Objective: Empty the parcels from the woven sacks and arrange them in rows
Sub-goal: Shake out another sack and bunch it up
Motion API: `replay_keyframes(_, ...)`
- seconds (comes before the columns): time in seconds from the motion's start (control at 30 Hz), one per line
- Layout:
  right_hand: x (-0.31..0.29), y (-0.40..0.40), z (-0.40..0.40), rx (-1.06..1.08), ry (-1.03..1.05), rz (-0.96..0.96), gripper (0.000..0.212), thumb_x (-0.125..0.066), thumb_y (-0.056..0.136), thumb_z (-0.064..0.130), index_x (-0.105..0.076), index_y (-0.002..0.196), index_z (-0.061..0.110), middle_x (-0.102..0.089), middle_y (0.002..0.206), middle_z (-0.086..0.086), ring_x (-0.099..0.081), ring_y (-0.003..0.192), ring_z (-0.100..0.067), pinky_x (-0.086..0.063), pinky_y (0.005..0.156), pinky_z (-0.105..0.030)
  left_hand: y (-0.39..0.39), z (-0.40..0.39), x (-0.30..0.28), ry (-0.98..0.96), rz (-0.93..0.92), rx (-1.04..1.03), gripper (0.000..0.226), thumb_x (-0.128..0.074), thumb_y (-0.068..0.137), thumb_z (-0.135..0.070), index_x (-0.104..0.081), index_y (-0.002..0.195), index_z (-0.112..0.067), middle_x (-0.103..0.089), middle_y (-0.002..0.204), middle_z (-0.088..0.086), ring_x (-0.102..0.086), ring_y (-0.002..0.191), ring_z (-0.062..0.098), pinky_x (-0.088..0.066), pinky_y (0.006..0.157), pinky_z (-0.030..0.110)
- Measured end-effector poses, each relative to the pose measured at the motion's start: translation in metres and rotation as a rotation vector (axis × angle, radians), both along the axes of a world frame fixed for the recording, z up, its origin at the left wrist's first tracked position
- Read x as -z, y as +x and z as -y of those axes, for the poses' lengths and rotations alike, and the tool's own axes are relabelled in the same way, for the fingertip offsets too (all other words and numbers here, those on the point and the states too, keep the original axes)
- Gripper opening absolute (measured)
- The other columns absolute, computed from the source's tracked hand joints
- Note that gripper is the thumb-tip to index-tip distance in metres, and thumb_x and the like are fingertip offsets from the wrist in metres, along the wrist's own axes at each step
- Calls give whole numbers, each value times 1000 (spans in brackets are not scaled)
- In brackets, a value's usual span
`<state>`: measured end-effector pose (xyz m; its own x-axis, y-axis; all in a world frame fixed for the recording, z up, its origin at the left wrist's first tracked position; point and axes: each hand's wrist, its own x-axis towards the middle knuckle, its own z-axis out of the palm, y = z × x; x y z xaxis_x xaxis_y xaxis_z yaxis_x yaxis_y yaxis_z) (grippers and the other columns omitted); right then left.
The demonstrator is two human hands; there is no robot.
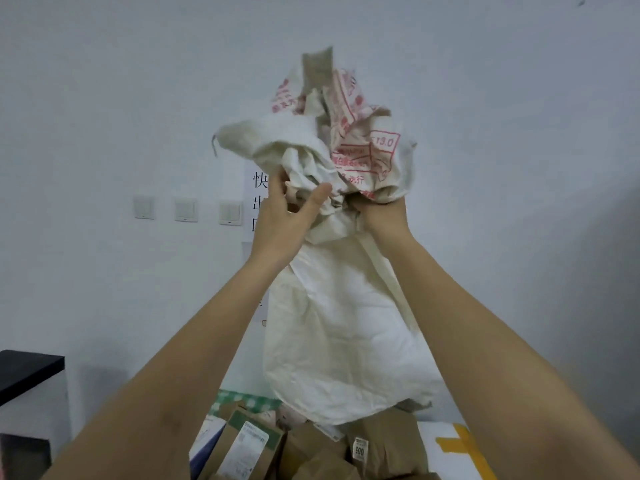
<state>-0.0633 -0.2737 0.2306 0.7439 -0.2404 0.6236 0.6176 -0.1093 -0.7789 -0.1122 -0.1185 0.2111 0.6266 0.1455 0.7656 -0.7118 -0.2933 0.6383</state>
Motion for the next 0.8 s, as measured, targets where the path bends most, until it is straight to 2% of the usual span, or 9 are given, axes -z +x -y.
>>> replay_keyframes(0.07, 4, 7, 6, 24, 62, -74, 26, -70, 69, 6, -67, 95, 10, -71, 93, -11, -67, 86, -27, -57, 79, -44, 7, -5, 1, 45, -49, -20, 36, -45, 89, -63, -46, 104, -31, -53, 88, -14, -47, 112, 21, -39, 90, 31)
replay_keyframes(0.17, 13, 12, 13, 13, 188, -117, 18, -68, 75, 1, -65, 88, 13, -69, 89, -6, -66, 89, -22, -56, 83, -38, 16, -15, 8, 96, -72, -49, 48, -32, 86, -73, -52, 109, -37, -58, 112, -12, -37, 126, 26, -33, 105, 40)
replay_keyframes(0.3, 22, 9, 23, 9, 245, -125, 21, -66, 77, -2, -66, 92, 11, -68, 87, -3, -66, 92, -22, -56, 80, -35, 16, -18, 17, 40, -111, -4, 29, -35, 96, -56, -50, 113, -38, -53, 122, -16, -46, 120, 12, -35, 99, 29)
replay_keyframes(0.4, 26, 5, 26, -55, 312, -108, 27, -66, 79, -3, -65, 104, 8, -70, 96, -3, -67, 92, -17, -57, 79, -30, 15, -19, 24, 41, -172, 4, 34, -32, 97, -56, -46, 120, -35, -47, 128, -16, -42, 120, 6, -31, 98, 27)
replay_keyframes(0.47, 25, 2, 28, -77, 363, -93, 34, -68, 78, 0, -65, 111, 6, -71, 103, -6, -68, 95, -17, -57, 83, -32, 15, -19, 31, 18, -229, 9, 36, -29, 97, -56, -44, 119, -32, -47, 126, -12, -42, 118, 7, -29, 95, 26)
replay_keyframes(0.57, 21, -3, 32, -52, 394, -107, 29, -71, 76, 3, -67, 104, 4, -71, 98, -5, -68, 93, -18, -57, 77, -29, 13, -19, 41, -23, -289, 65, 43, -25, 98, -56, -43, 124, -27, -45, 121, -13, -40, 113, 5, -25, 94, 24)
replay_keyframes(0.67, 19, -9, 34, -42, 401, -99, 16, -70, 78, 1, -66, 91, 10, -69, 87, -1, -67, 82, -13, -54, 64, -21, 13, -22, 48, 41, -329, 144, 50, -33, 98, -51, -33, 141, -25, -40, 126, -17, -39, 113, 0, -27, 93, 23)
replay_keyframes(0.73, 22, -12, 35, -40, 398, -90, 18, -70, 79, 0, -64, 88, 15, -68, 84, 3, -66, 79, -8, -52, 63, -18, 14, -24, 53, 69, -371, 173, 58, -51, 93, -45, -28, 142, -25, -45, 130, -12, -47, 110, 2, -36, 89, 23)
replay_keyframes(0.8, 26, -14, 34, -42, 393, -87, 18, -70, 79, 1, -64, 85, 17, -68, 82, 5, -65, 76, -7, -52, 62, -18, 18, -28, 59, 97, -413, 190, 76, -68, 84, -39, -25, 144, -25, -47, 134, -9, -49, 117, 6, -41, 91, 23)
